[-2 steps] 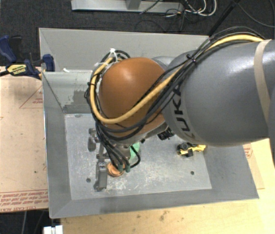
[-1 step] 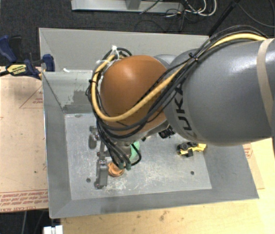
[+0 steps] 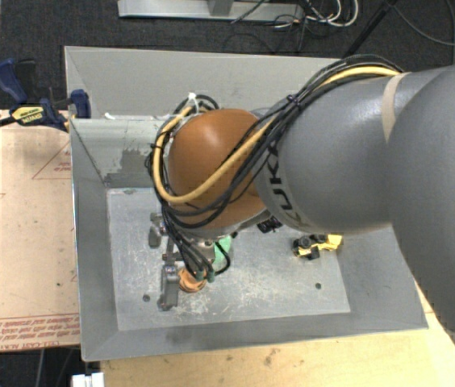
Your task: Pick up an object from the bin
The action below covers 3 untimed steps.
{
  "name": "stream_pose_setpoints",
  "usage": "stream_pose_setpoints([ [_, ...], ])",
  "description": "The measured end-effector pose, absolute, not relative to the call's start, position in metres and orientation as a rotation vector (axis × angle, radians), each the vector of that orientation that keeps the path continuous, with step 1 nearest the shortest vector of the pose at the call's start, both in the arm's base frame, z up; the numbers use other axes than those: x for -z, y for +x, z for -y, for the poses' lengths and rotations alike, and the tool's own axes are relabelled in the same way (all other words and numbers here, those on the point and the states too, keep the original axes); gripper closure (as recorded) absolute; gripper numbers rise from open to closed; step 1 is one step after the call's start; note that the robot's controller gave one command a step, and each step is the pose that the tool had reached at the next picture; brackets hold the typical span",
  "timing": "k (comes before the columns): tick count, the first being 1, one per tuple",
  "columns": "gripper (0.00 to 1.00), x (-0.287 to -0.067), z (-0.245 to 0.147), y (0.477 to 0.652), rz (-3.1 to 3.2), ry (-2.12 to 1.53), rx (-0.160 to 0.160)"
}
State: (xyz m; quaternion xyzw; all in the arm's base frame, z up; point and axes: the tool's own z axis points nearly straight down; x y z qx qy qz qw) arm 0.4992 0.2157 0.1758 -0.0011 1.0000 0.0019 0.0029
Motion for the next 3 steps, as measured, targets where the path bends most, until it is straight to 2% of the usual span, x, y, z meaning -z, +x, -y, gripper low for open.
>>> stream_pose_setpoints([
  [1,0.00,-0.106,-0.167,0.494,-3.138,-0.026,-0.004],
  [2,0.00,-0.091,-0.142,0.491,-3.149,-0.016,0.004],
  [3,0.00,-0.118,-0.118,0.509,-3.138,0.089,-0.003],
])
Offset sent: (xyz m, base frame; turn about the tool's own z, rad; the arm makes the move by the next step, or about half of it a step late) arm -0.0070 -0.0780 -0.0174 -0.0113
